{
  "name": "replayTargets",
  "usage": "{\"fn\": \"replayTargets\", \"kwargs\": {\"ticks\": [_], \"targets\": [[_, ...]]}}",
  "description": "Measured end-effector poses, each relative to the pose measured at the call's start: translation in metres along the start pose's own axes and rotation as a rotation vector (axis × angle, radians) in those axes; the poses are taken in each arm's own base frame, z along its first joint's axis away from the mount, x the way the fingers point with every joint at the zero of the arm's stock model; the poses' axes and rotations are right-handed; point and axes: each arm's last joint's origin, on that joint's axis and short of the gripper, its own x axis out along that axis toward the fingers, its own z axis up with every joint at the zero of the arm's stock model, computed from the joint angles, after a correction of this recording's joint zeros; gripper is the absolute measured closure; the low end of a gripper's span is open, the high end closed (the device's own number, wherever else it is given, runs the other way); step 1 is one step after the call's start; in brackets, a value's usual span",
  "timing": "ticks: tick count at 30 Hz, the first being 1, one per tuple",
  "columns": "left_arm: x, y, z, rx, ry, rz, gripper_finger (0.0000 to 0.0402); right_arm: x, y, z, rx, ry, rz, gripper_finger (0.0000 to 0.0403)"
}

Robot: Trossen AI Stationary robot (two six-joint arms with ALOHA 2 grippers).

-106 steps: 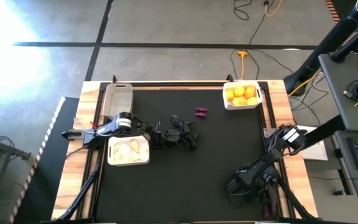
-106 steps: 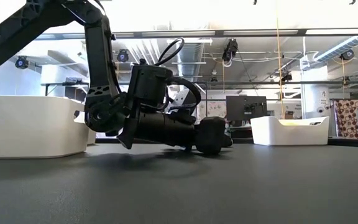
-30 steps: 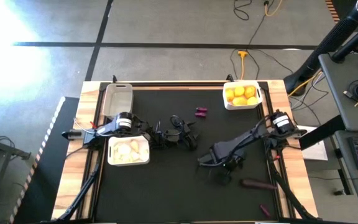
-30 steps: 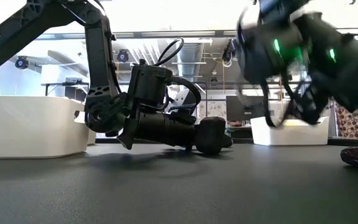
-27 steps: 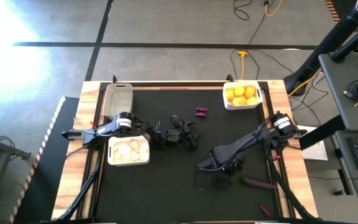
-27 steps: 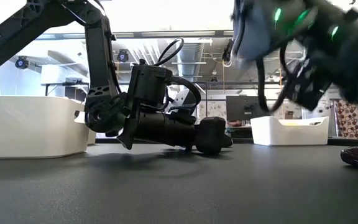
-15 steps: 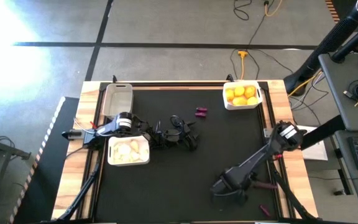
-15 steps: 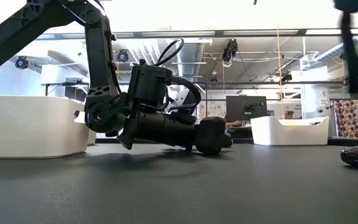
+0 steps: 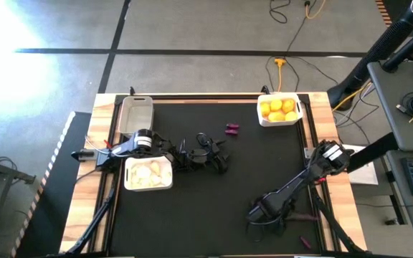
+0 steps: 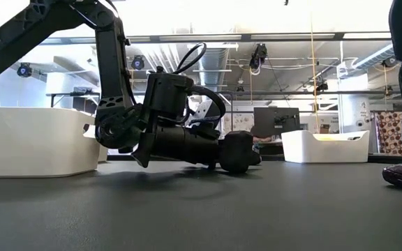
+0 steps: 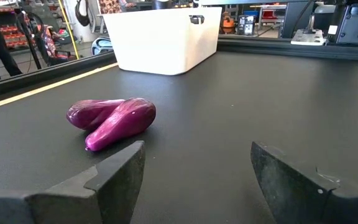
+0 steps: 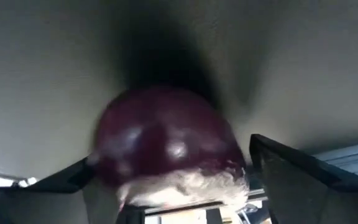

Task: Sort produce into baskets
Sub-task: Move the violet eggplant to the top center of the table

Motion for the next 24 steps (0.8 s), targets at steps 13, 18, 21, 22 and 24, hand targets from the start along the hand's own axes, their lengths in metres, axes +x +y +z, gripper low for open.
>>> {"fn": "replayTargets", "kwargs": {"ticks": [13, 18, 21, 22, 24], "targets": [[0.000, 0.000, 0.000, 0.000, 0.000, -0.001, 0.0125, -0.015, -0.014, 0.017, 0.022, -0.063, -0.034, 0.0248], [-0.002, -0.004, 0.001, -0.002, -0.015, -0.010, 0.0125, -0.059, -0.036, 0.035, 0.003, -0.180, -0.180, 0.0248], [-0.005, -0.006, 0.006, 0.002, -0.020, -0.010, 0.0125, -0.095, -0.056, 0.051, 0.011, -0.300, -0.304, 0.0248], [-0.007, -0.007, 0.008, 0.005, -0.020, -0.008, 0.0125, -0.107, -0.064, 0.057, 0.009, -0.343, -0.334, 0.0245], [-0.013, -0.006, 0.015, 0.025, -0.017, -0.019, 0.0125, -0.129, -0.077, 0.071, 0.001, -0.434, -0.365, 0.0240]]}}
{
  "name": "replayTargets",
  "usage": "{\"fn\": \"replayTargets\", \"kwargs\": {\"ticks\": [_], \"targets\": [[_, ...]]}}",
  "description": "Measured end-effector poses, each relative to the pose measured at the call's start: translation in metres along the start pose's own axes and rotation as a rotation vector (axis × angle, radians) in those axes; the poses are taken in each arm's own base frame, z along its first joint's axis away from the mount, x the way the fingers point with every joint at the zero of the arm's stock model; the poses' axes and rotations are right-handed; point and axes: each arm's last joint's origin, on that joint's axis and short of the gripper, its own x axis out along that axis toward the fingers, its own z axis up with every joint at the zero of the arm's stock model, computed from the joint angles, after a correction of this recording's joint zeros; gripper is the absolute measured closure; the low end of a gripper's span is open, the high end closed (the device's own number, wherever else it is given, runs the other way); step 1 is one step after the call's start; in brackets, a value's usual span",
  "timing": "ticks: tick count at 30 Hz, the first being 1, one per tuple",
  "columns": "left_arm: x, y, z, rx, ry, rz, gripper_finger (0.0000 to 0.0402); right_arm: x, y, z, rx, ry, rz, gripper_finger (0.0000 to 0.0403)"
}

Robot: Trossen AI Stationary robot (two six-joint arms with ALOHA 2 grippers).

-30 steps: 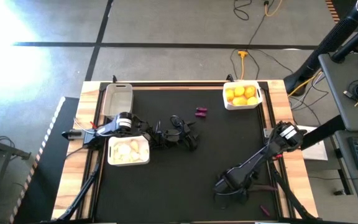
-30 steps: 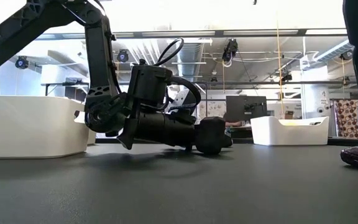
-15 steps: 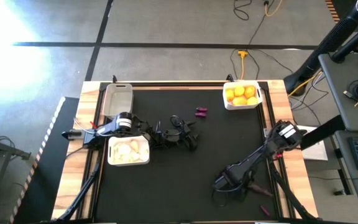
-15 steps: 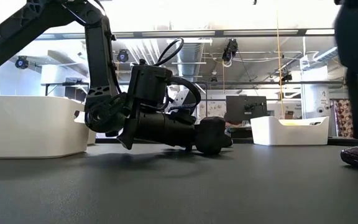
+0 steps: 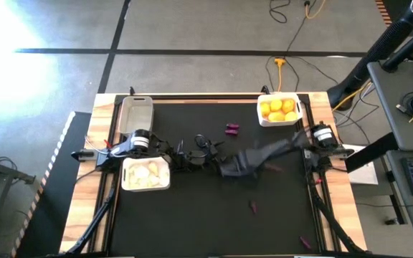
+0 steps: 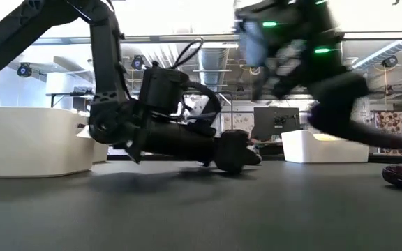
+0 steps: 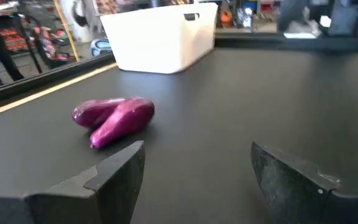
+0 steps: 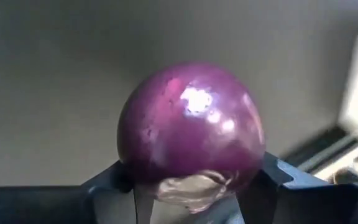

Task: Sort produce into baskets
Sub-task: Move the violet eggplant to the top center of the table

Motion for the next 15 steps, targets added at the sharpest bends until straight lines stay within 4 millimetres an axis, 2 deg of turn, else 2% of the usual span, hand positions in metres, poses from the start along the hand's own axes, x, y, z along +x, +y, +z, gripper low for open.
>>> {"fn": "replayTargets", "kwargs": {"ticks": [4, 8, 11, 15], "targets": [[-0.025, 0.010, 0.013, 0.049, 0.018, 0.019, 0.0125, -0.009, -0.041, 0.039, 0.022, -0.145, -0.007, 0.0241], [-0.053, 0.028, 0.033, 0.015, -0.019, 0.062, 0.0125, -0.009, -0.076, 0.074, 0.070, -0.305, 0.057, 0.0244], [-0.067, 0.035, 0.040, -0.018, -0.038, 0.049, 0.0125, -0.007, -0.090, 0.098, 0.085, -0.456, 0.133, 0.0240], [-0.073, 0.037, 0.045, -0.045, -0.055, 0.024, 0.0125, -0.008, -0.099, 0.120, 0.102, -0.618, 0.226, 0.0236]]}}
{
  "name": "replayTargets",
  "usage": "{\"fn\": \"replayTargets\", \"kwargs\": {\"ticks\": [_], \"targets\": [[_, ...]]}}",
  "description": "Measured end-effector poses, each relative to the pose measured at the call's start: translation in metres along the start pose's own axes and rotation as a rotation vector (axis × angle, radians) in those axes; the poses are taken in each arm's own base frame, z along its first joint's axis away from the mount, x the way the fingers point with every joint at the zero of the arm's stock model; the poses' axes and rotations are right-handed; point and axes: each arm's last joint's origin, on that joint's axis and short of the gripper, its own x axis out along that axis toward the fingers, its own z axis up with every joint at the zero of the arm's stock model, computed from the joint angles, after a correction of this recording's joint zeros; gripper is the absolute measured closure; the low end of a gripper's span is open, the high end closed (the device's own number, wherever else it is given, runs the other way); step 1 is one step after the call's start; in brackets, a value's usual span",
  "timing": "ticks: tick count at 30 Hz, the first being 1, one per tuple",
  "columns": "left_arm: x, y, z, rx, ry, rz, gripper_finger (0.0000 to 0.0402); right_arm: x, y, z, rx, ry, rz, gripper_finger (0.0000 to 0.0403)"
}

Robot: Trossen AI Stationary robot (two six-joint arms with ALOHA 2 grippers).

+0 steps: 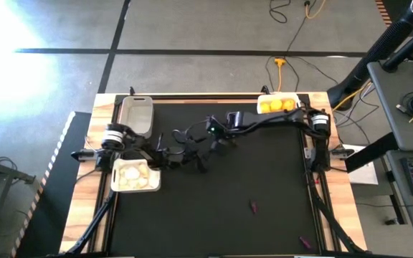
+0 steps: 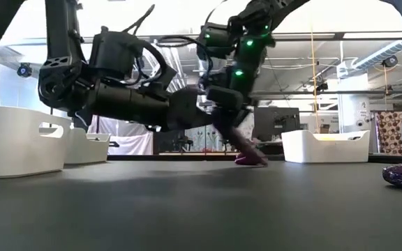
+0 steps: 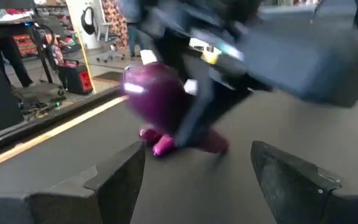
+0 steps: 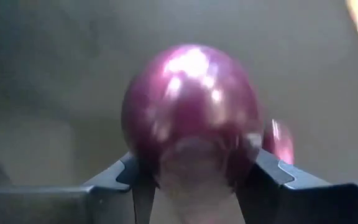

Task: Sort produce into baskets
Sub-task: Move the violet eggplant to the top center of the table

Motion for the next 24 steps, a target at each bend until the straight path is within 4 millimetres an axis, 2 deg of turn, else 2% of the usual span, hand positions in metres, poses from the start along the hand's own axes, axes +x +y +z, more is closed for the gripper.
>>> {"fn": "replayTargets", "kwargs": {"ticks": [7, 18, 21, 24], "targets": [[0.001, -0.006, -0.001, -0.004, -0.004, -0.013, 0.0125, 0.010, -0.005, 0.005, 0.020, -0.039, 0.005, 0.0226], [-0.007, -0.018, 0.006, 0.036, -0.045, -0.027, 0.0125, 0.029, -0.018, 0.005, 0.098, 0.000, -0.004, 0.0159], [-0.007, -0.017, 0.007, 0.029, -0.052, -0.001, 0.0125, 0.021, -0.020, 0.007, 0.111, 0.001, -0.008, 0.0147], [-0.008, -0.017, 0.012, 0.003, -0.084, -0.005, 0.0125, -0.004, -0.015, 0.006, 0.125, 0.034, -0.006, 0.0144]]}}
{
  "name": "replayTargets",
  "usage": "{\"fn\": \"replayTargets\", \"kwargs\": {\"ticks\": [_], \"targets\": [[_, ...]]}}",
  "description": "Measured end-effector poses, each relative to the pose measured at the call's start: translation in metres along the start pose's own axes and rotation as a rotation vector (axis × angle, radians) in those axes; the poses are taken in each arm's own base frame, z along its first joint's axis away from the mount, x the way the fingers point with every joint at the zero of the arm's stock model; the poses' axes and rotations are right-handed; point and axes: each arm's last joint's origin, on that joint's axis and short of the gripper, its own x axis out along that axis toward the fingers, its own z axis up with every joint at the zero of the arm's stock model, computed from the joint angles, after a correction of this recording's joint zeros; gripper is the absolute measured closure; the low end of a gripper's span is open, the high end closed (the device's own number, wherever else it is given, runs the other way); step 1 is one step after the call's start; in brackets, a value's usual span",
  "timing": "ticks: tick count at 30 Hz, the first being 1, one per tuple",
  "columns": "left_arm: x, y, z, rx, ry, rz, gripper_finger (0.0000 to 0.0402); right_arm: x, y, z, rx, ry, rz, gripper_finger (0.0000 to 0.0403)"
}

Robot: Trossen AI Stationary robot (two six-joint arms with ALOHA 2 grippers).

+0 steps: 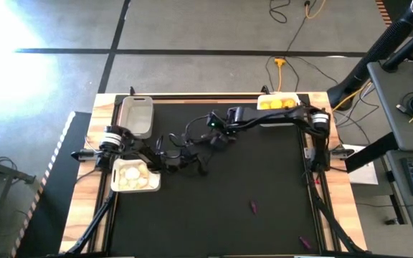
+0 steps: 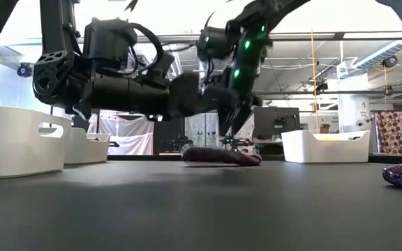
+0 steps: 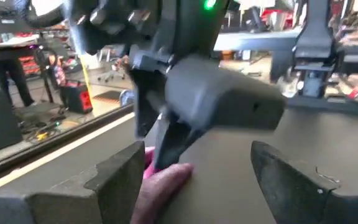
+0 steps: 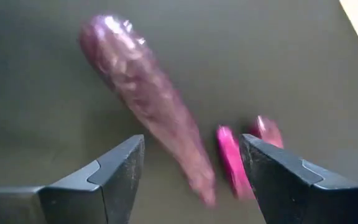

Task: Sort produce into baskets
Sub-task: Move the violet eggplant to the top center of the table

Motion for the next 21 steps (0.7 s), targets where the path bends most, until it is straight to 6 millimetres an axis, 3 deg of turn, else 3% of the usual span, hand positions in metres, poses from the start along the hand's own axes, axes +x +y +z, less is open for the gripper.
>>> {"fn": "replayTargets", "kwargs": {"ticks": [4, 10, 15, 21], "targets": [[0.000, 0.000, -0.001, 0.009, 0.005, 0.000, 0.0125, -0.040, 0.019, -0.024, 0.035, 0.127, 0.024, 0.0152], [0.001, -0.001, 0.000, 0.012, 0.006, 0.000, 0.0125, -0.078, 0.079, -0.092, 0.098, 0.389, 0.043, 0.0161], [0.001, -0.001, 0.000, 0.007, 0.007, -0.008, 0.0125, -0.082, 0.132, -0.144, 0.248, 0.515, 0.067, 0.0157], [0.001, -0.001, -0.001, 0.007, 0.008, -0.009, 0.0125, -0.070, 0.167, -0.175, 0.442, 0.543, 0.041, 0.0164]]}}
